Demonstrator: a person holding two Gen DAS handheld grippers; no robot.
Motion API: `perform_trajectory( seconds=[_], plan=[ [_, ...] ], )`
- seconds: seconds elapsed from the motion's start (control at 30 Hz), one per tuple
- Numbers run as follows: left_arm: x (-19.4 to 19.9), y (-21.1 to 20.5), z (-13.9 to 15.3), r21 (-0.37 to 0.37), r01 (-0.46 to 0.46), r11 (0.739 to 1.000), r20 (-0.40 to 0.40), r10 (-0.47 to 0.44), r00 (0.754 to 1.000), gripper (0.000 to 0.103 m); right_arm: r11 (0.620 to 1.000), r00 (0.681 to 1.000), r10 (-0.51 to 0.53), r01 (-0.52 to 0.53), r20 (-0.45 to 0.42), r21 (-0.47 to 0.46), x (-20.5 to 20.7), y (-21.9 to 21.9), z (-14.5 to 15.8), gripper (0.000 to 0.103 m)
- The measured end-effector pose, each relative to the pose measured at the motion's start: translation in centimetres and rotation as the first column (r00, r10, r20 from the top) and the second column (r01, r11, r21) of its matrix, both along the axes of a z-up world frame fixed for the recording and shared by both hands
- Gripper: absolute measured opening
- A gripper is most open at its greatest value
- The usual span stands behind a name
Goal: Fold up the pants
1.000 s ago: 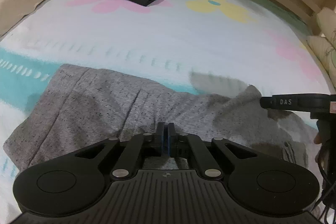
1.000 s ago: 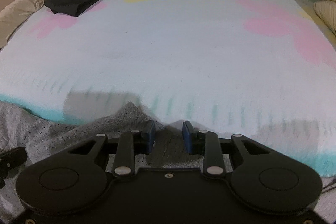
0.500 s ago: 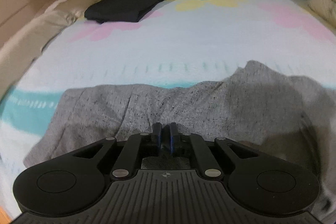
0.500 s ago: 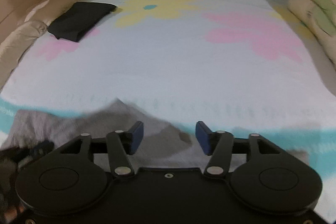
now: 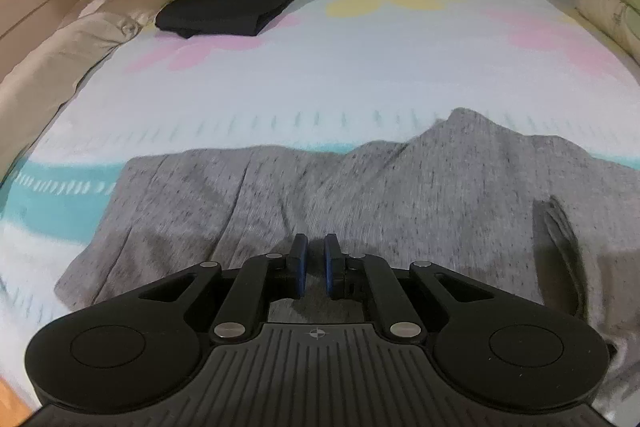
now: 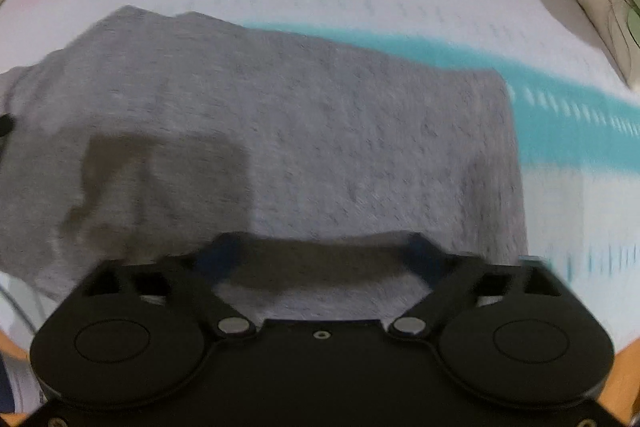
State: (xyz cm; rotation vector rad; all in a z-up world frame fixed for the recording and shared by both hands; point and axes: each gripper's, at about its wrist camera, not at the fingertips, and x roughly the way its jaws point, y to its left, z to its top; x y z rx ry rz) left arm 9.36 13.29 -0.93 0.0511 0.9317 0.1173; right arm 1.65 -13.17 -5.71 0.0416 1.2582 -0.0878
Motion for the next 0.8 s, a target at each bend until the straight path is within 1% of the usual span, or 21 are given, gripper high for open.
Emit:
perform_trajectory(
  seconds=[0.03, 0.1, 0.23, 0.37, 0.47, 0.53, 0.63, 0.7, 0.73, 0.8],
  plan=[
    [-0.1, 0.0, 0.1, -0.004, -0.006, 1.000, -0.004, 0.006, 1.000, 0.009, 0.999, 1.000, -0.031, 0.031, 0.002, 0.011, -0.1, -0.3, -0.3, 0.102],
    [-0.4, 0.0, 0.4, -0.008, -0.018, 1.000, -0.013, 0.018, 1.000, 0.009, 0.997, 0.998, -0.057, 0.057, 0.002, 0.043, -0.1, -0.8, -0.4, 0.102],
    [-0.9, -0.3, 0.7, 0.014, -0.033, 0.999, -0.027, 0.033, 0.999, 0.009, 0.998, 0.999, -0.046, 0.046, -0.005, 0.046, 0.4, -0.7, -0.4, 0.102],
    [-1.9, -0.2, 0.9, 0.002, -0.049, 0.999, -0.042, 0.049, 0.998, 0.008, 0.998, 0.999, -0.048, 0.048, 0.006, 0.039, 0.5, -0.6, -0.3, 0.102],
    [-3.3, 0.8, 1.5, -0.045, -0.077, 0.996, -0.023, 0.076, 0.997, 0.009, 0.998, 0.999, -0.053, 0.052, 0.013, 0.037, 0.3, -0.6, -0.3, 0.102],
    [-4.5, 2.0, 2.4, -0.093, -0.106, 0.990, 0.020, 0.108, 0.994, 0.009, 0.998, 0.998, -0.061, 0.060, 0.011, 0.036, -0.1, -0.8, -0.2, 0.102],
    [-6.3, 4.8, 4.0, -0.147, -0.171, 0.974, 0.093, 0.186, 0.978, 0.009, 0.996, 0.997, -0.081, 0.081, 0.001, 0.037, -0.4, -0.7, 0.1, 0.102],
    [-7.1, 7.0, 4.7, -0.165, -0.229, 0.959, 0.129, 0.251, 0.959, 0.009, 0.995, 0.996, -0.090, 0.090, -0.006, 0.033, -0.4, -0.5, 0.2, 0.102],
    [-7.5, 8.1, 5.0, -0.168, -0.257, 0.952, 0.138, 0.281, 0.950, 0.009, 0.995, 0.996, -0.093, 0.094, -0.010, 0.031, -0.3, -0.4, 0.2, 0.102],
    [-7.9, 10.2, 4.9, -0.180, -0.310, 0.934, 0.131, 0.335, 0.933, 0.009, 0.994, 0.994, -0.103, 0.104, -0.019, 0.031, -0.3, -0.2, 0.3, 0.102]
  ],
)
